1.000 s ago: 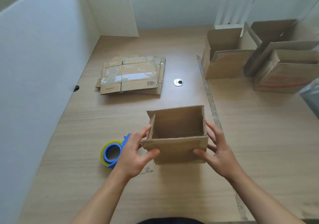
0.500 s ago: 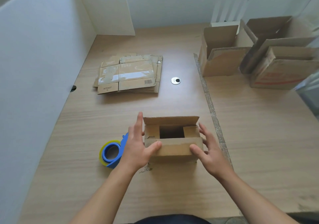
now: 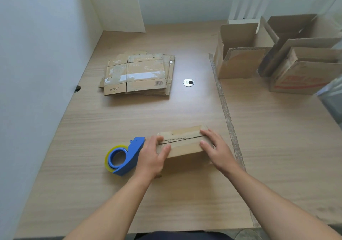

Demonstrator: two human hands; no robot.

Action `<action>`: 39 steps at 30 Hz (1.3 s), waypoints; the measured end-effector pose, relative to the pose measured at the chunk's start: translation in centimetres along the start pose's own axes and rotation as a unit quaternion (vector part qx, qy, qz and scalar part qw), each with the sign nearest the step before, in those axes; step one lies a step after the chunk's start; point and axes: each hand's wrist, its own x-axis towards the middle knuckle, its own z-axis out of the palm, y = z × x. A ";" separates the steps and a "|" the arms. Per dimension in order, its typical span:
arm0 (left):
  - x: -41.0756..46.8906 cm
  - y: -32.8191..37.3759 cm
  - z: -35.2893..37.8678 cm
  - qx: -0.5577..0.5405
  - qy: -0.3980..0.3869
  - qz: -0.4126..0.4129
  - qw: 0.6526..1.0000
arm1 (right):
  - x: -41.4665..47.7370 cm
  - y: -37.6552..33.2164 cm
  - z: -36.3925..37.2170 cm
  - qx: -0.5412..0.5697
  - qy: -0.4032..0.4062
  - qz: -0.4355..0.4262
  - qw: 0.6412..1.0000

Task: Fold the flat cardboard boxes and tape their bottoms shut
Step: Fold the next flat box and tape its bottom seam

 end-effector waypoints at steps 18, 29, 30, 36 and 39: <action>-0.6 -2.0 0.4 0.008 -0.012 0.058 0.998 | -0.1 -0.7 3.4 -0.377 -0.072 -0.162 0.909; 0.3 -6.9 -5.7 0.377 0.006 -0.065 0.924 | 0.1 -0.9 3.3 -0.365 -0.053 -0.163 0.915; 0.3 -7.2 -5.7 0.407 -0.025 -0.094 0.908 | 0.1 -1.1 3.3 -0.368 -0.054 -0.160 0.914; 0.6 -8.3 -4.3 0.357 -0.059 -0.113 0.925 | -0.1 -1.5 3.6 -0.362 -0.062 -0.148 0.918; 0.6 -8.9 -4.2 0.339 -0.046 -0.108 0.933 | -0.1 -1.5 3.6 -0.360 -0.057 -0.150 0.919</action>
